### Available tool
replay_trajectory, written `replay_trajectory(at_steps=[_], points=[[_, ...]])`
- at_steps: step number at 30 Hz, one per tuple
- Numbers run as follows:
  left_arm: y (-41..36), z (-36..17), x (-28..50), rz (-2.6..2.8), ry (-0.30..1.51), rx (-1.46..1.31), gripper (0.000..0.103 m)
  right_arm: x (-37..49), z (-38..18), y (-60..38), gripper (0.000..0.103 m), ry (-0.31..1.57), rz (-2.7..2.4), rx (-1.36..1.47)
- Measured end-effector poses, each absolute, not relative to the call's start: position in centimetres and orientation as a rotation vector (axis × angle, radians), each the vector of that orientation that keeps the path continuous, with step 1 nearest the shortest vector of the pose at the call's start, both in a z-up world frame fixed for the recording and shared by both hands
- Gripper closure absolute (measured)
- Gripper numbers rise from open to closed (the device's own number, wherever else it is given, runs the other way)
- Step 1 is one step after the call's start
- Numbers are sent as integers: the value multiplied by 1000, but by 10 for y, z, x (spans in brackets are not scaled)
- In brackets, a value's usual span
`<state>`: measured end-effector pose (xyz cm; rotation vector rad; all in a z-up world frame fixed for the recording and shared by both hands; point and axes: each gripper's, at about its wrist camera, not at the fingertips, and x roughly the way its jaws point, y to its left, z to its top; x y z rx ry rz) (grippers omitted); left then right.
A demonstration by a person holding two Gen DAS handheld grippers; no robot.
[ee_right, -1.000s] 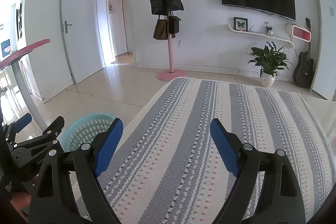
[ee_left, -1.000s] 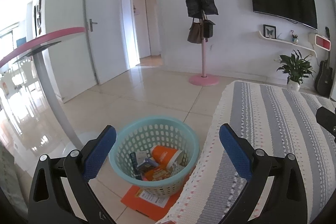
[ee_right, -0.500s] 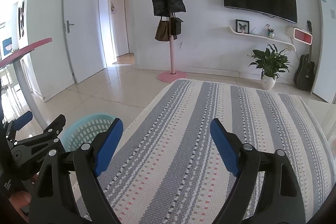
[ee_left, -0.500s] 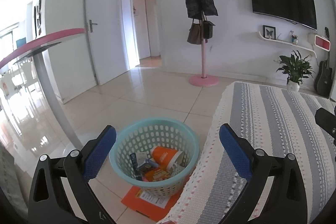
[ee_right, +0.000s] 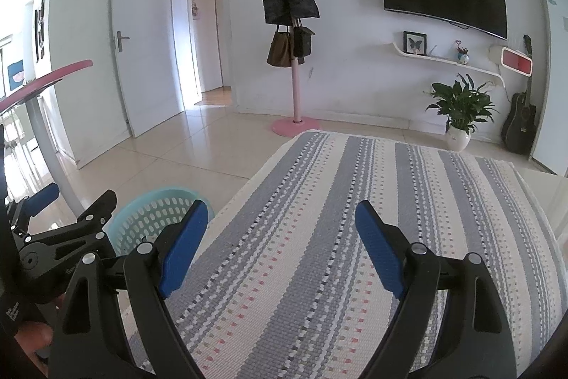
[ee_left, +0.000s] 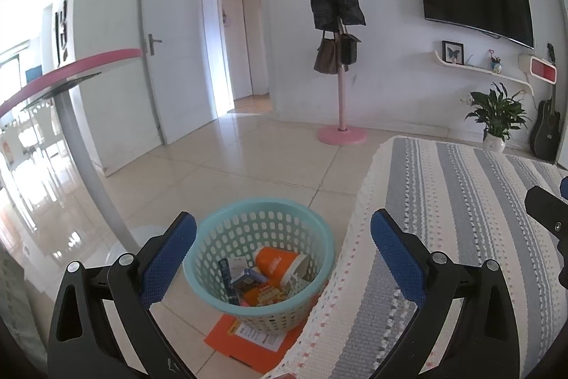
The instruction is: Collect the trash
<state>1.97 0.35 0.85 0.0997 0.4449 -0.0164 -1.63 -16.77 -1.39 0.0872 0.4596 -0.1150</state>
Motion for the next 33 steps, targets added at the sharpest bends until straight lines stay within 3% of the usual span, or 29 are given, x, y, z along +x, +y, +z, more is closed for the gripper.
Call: replay_trajectory(at_steps=[33], points=[[1,9,22,-29,451,103,8,-12,-19,-167,21,481,-96,88]])
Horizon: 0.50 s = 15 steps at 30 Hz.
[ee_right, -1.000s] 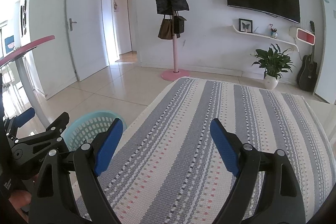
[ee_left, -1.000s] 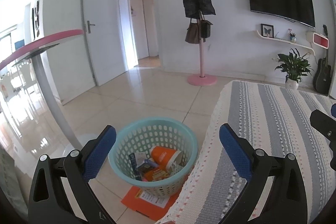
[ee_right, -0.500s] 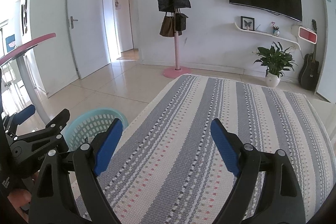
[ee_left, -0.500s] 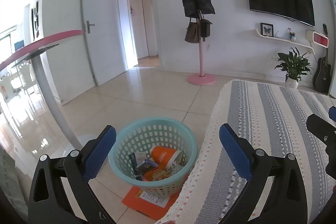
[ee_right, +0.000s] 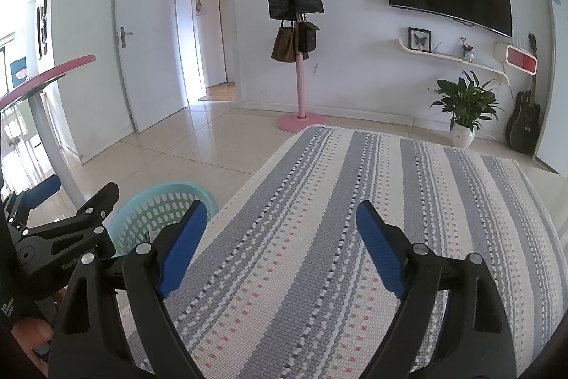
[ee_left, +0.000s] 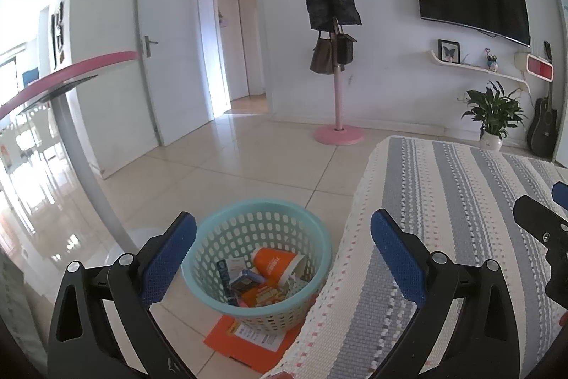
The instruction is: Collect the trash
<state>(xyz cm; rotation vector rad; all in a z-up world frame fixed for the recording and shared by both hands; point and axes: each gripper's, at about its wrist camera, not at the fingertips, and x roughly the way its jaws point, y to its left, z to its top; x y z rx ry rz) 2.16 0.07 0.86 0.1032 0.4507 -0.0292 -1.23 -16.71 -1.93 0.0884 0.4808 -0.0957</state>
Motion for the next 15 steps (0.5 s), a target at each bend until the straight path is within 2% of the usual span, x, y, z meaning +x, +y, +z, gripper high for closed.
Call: replay_trajectory(at_steps=[15], points=[[2,11,22,-10,446,114,8,-13,-19,-169,21,478,-104,90]])
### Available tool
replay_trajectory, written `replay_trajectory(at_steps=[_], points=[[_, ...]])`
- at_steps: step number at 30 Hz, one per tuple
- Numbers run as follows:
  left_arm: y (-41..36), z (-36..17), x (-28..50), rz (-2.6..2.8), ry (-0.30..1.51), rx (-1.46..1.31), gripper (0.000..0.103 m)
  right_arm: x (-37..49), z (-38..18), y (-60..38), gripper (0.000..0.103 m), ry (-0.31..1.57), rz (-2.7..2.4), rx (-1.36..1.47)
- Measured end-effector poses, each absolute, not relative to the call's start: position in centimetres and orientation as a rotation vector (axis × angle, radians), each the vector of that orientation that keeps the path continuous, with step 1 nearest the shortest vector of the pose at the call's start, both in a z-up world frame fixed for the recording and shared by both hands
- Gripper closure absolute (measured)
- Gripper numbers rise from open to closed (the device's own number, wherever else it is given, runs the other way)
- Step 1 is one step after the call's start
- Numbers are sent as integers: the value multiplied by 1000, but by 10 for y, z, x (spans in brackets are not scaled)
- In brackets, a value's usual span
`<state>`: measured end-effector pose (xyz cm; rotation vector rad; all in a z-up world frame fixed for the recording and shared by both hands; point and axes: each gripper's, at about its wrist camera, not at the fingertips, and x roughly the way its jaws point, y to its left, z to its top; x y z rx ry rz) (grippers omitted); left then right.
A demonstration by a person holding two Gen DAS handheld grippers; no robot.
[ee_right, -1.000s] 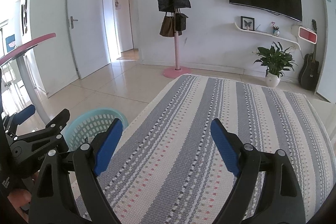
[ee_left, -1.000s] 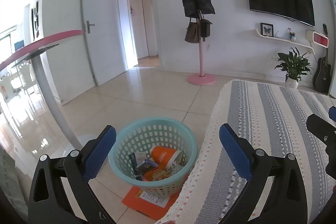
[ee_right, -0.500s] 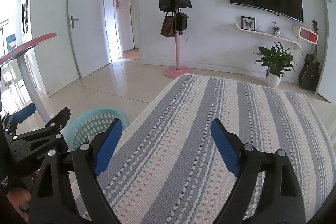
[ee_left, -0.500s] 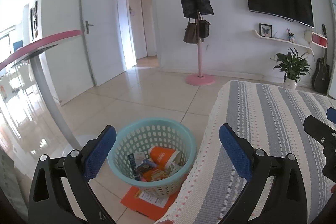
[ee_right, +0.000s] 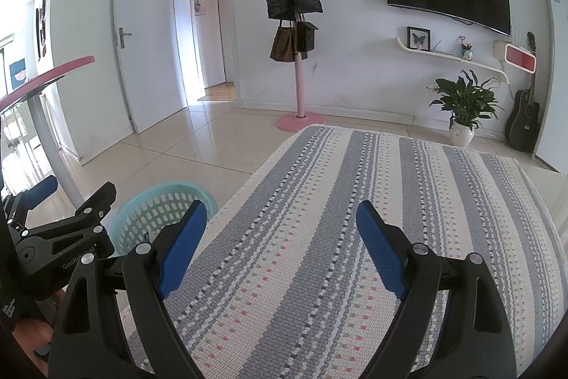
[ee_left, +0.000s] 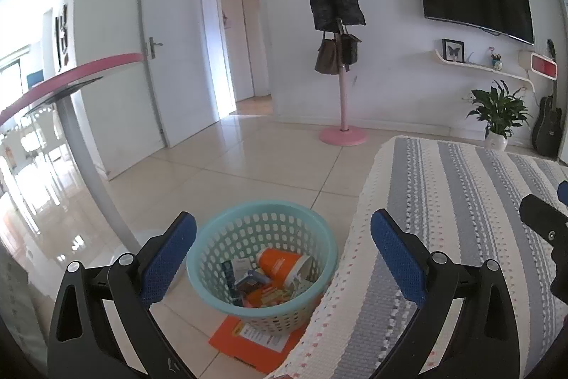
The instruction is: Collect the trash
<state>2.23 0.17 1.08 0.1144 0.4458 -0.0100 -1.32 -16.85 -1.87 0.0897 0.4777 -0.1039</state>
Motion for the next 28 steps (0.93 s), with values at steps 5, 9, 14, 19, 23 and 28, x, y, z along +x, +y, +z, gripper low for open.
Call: replay_trajectory(at_steps=[5,9,14,19,23,28], points=[[2,11,23,-2,446,116,8,-15,-18,-170,21,476,-113,101],[3,10,23,1,450,116,8,-15,-19,-167,21,480,-110,96],[4,11,25,8,452,115,8,-14,-17,-166,21,483,-108,92],[5,9,26,0,456,111,8,-13,-18,-167,21,486,-108,93],[4,9,26,-24,468,105,7,-13,-18,-166,21,486,-108,90],[5,9,26,-36,465,99,8,-13,-18,-165,21,490,-107,92]])
